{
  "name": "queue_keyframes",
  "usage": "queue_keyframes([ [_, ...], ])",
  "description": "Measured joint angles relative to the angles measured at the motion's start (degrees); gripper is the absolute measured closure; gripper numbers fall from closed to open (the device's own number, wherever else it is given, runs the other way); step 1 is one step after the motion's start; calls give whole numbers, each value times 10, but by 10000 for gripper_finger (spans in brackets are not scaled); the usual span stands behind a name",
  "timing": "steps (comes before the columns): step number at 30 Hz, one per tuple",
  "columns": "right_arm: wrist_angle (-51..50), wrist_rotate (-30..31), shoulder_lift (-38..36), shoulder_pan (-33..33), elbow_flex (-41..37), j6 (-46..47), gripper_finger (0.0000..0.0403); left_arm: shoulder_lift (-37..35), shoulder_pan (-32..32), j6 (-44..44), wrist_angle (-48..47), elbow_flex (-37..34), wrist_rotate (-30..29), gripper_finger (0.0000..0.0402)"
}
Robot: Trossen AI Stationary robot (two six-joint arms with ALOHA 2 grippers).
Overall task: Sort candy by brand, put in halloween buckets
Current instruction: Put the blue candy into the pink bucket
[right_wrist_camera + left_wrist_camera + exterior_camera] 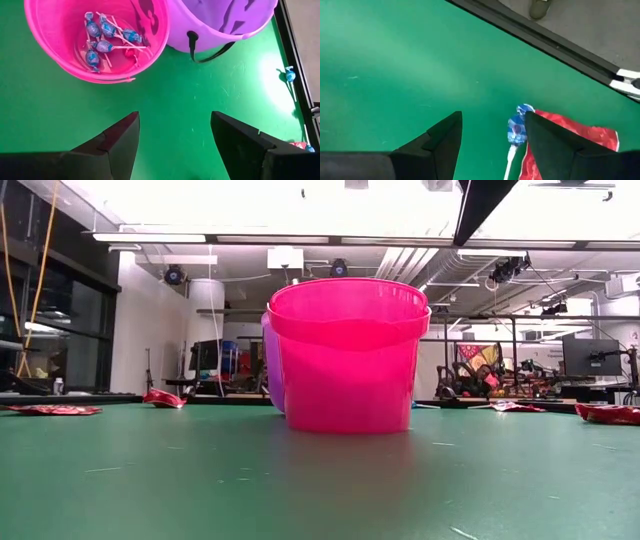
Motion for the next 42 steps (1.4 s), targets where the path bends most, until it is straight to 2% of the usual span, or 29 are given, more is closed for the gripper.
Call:
queue_keyframes([
  [9, 0, -1, 0, 0, 0, -9, 164, 30, -5, -7, 4, 0, 34, 197],
  [23, 0, -1, 0, 0, 0, -4, 164, 83, -5, 0, 9, 2, 21, 203],
  [27, 0, -1, 0, 0, 0, -4, 164, 85, -5, -1, 8, 2, 21, 253],
  [32, 1, 0, 0, 0, 0, -4, 164, 84, 8, -49, 9, 2, 38, 368],
  [36, 1, -2, 0, 0, 0, -12, 164, 65, 28, -109, -9, -2, 53, 368],
  [42, -8, -3, -20, 0, 0, -33, 164, -39, 81, -125, -58, -1, 36, 365],
])
